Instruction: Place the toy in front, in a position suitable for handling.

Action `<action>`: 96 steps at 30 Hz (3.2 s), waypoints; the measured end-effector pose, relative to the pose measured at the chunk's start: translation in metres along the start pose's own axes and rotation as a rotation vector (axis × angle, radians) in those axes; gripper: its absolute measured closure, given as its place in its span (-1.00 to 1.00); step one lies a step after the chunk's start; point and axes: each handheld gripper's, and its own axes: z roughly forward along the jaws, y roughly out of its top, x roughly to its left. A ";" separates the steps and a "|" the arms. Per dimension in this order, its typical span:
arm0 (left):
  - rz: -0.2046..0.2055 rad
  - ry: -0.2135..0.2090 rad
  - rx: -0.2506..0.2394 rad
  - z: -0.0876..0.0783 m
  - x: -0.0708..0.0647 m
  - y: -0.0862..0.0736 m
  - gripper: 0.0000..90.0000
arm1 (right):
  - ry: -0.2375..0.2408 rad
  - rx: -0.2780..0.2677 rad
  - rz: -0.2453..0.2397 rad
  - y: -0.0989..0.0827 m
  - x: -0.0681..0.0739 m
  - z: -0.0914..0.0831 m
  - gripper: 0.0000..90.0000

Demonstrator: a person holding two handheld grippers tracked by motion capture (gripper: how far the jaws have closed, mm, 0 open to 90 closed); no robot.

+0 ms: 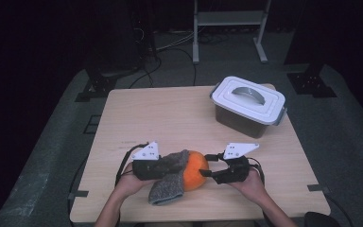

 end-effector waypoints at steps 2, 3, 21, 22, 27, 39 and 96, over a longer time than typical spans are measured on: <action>0.005 -0.002 0.007 0.001 -0.001 0.003 0.76 | -0.005 0.007 -0.007 0.000 0.002 0.002 -0.08; 0.004 -0.005 0.008 0.001 -0.003 0.006 0.76 | -0.002 0.012 -0.016 0.000 0.003 0.003 -0.05; 0.029 -0.083 0.015 0.017 -0.015 0.009 0.77 | 0.041 0.025 -0.082 0.007 0.017 0.008 -0.12; 0.035 -0.080 0.019 0.016 -0.015 0.010 0.77 | 0.033 0.033 -0.091 0.006 0.019 0.009 -0.07; 0.016 0.000 0.001 -0.001 -0.005 0.010 0.76 | 0.022 0.049 -0.140 0.002 0.020 0.007 0.08; -0.031 -0.084 0.050 0.004 -0.002 -0.008 0.75 | 0.052 0.059 -0.073 0.004 0.009 -0.003 -0.24; -0.085 -0.046 0.075 -0.010 0.014 -0.016 0.75 | 0.128 0.103 -0.199 -0.004 0.011 -0.005 -0.02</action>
